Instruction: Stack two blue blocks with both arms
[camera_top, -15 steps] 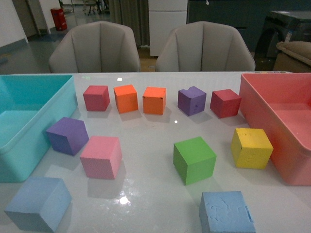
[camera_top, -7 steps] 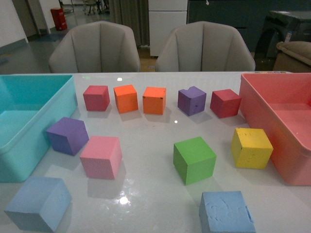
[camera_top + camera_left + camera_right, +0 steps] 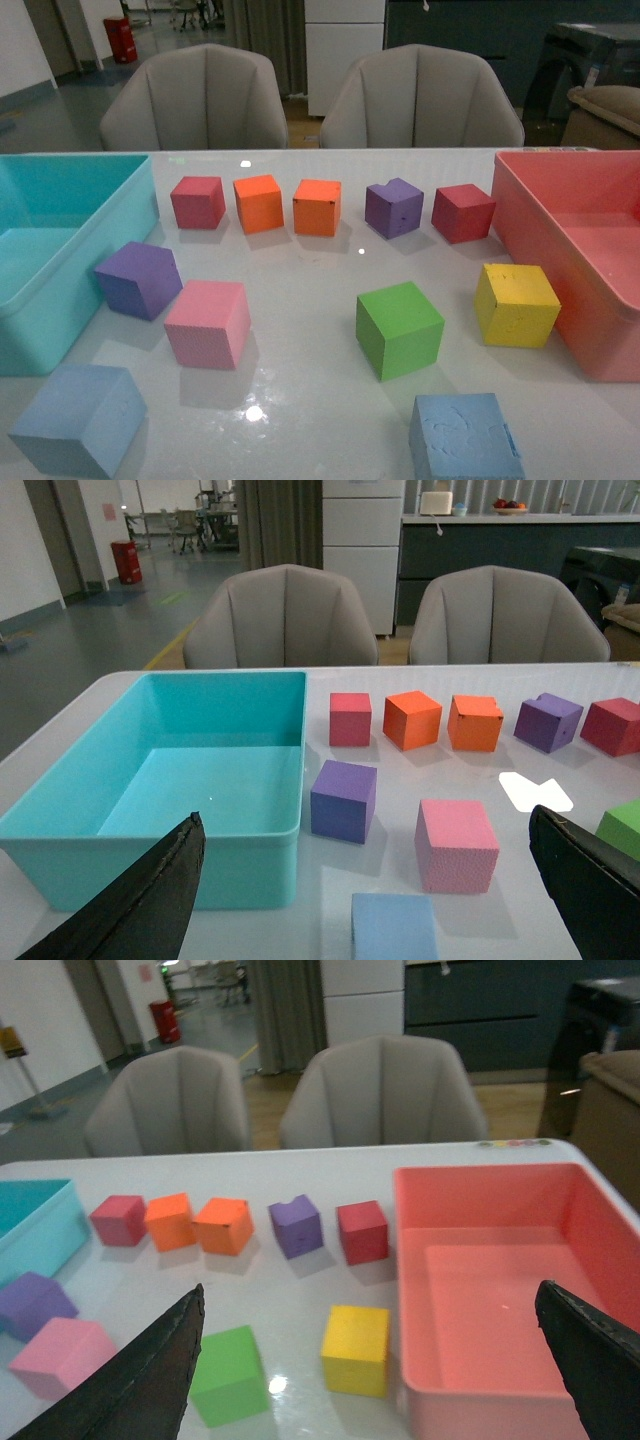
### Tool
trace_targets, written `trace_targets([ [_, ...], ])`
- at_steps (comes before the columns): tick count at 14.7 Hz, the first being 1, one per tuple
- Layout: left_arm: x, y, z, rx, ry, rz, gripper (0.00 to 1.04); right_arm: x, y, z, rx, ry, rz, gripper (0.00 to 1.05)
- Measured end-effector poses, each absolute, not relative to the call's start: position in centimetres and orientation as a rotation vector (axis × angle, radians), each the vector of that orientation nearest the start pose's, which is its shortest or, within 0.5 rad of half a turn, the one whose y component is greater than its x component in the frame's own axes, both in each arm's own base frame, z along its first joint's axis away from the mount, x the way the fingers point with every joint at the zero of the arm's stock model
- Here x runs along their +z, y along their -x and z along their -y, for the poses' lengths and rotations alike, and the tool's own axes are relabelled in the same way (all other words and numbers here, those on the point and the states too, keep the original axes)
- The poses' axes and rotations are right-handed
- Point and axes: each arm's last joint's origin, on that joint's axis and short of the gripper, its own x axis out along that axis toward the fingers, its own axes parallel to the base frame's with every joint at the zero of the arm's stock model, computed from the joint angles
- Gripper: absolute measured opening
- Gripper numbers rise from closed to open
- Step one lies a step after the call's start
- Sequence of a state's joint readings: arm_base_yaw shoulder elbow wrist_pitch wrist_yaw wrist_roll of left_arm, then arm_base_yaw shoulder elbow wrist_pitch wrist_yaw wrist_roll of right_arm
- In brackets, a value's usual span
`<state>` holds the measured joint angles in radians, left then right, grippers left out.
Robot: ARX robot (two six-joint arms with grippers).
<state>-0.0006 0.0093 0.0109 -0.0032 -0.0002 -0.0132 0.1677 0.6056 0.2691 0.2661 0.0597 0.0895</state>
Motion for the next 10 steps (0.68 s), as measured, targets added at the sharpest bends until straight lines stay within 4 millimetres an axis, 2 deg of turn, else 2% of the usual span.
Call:
trace_targets([
  [1, 16.6, -9.8, 0.0, -0.001, 0.013, -0.002, 0.98, 23.1, -17.0, -3.7, 0.164, -0.073, -0.121, 0.98],
  [2, 16.6, -9.8, 0.0, -0.001, 0.013, -0.002, 0.98, 22.5, -19.3, -5.6, 0.229, -0.046, -0.258, 0.98],
  [3, 16.6, -9.8, 0.0, -0.001, 0.013, -0.002, 0.98, 21.0, -20.7, -7.1, 0.269, -0.016, -0.378, 0.98],
  [4, 16.6, -9.8, 0.0, -0.001, 0.013, -0.002, 0.98, 18.4, -21.7, -9.0, 0.323, 0.029, -0.537, 0.98],
  [7, 16.6, -9.8, 0.0, -0.001, 0.013, -0.002, 0.98, 13.0, -22.7, -11.7, 0.327, 0.101, -0.777, 0.98],
  [9, 16.6, -9.8, 0.0, -0.001, 0.013, -0.002, 0.98, 11.3, -22.9, -13.2, 0.312, 0.115, -0.839, 0.98],
  [10, 16.6, -9.8, 0.0, 0.000, 0.013, -0.002, 0.98, 11.2, -23.0, -13.8, 0.311, 0.109, -0.843, 0.98],
])
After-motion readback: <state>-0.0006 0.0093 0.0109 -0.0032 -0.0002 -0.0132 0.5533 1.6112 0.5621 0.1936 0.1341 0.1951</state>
